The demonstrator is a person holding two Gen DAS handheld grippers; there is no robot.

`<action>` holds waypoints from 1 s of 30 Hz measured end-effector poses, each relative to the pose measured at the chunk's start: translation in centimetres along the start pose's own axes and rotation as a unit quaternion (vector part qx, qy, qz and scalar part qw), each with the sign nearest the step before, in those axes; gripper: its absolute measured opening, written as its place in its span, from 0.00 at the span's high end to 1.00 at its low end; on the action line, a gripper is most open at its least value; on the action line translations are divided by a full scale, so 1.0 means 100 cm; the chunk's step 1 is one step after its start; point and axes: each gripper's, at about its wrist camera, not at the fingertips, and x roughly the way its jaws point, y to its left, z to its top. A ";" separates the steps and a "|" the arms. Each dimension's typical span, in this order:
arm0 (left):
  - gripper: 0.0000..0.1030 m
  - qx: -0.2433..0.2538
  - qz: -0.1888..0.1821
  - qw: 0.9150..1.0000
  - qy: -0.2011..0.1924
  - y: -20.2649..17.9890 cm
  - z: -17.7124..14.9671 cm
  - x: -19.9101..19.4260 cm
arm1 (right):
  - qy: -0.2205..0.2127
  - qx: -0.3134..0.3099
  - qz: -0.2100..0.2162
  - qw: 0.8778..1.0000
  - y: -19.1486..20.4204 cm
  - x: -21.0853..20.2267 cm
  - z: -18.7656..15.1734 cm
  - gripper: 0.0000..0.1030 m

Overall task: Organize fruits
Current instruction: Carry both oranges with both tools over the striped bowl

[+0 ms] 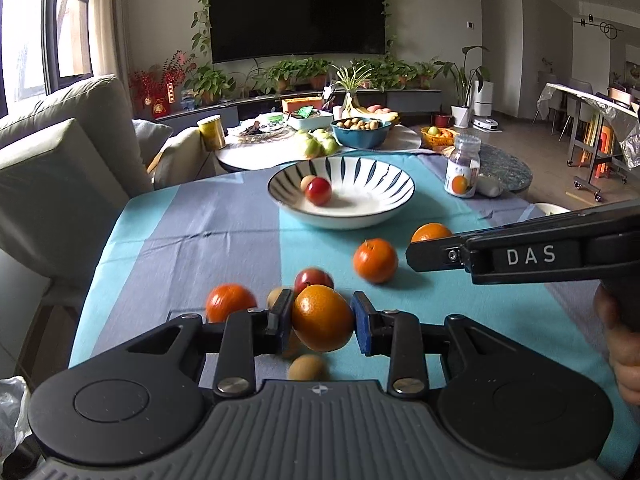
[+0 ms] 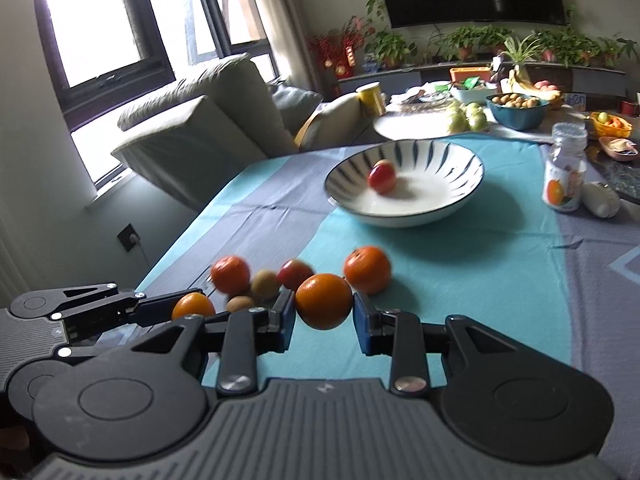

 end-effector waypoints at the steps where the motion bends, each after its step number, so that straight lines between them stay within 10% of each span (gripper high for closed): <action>1: 0.72 0.001 -0.001 1.000 -0.002 -0.001 0.004 0.003 | -0.006 0.002 -0.003 1.000 -0.003 0.000 0.003 0.24; 30: 0.72 0.008 -0.012 1.000 0.008 -0.009 0.081 0.126 | -0.033 0.031 -0.037 0.998 -0.073 0.056 0.054 0.24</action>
